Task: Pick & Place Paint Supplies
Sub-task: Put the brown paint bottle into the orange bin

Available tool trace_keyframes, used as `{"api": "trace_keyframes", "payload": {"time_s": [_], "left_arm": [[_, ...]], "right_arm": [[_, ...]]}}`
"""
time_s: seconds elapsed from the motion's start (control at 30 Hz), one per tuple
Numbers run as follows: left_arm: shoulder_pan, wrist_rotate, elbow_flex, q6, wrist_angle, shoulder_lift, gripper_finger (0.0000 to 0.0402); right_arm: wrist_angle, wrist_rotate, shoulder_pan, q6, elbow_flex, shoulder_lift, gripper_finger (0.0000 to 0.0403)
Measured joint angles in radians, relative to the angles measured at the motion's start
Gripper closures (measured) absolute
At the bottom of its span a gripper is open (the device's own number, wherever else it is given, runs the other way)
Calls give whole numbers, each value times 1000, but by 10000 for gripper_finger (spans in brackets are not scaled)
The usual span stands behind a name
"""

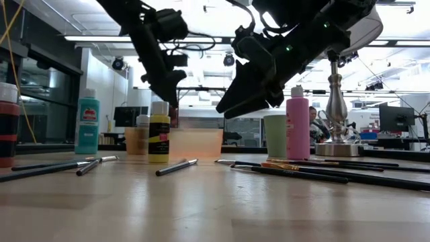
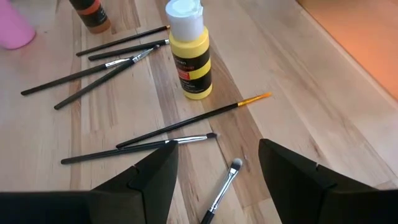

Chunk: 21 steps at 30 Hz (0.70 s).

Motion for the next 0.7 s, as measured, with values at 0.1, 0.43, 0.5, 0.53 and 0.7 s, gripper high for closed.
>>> {"api": "trace_keyframes", "payload": {"time_s": [0.1, 0.43, 0.5, 0.53, 0.7], "left_arm": [[-2, 0, -34, -23, 33, 0, 288], [2, -65, -121, -138, 103, 0, 288], [9, -79, -130, -164, 105, 0, 288], [12, -80, -135, -176, 107, 0, 288], [29, -83, -158, -219, 105, 0, 288]], "right_arm": [[0, 0, 0, 0, 0, 0, 186], [2, 0, 0, 0, 0, 0, 186], [1, 0, 0, 0, 0, 0, 186], [1, 0, 0, 0, 0, 0, 186], [2, 0, 0, 0, 0, 0, 186]]}}
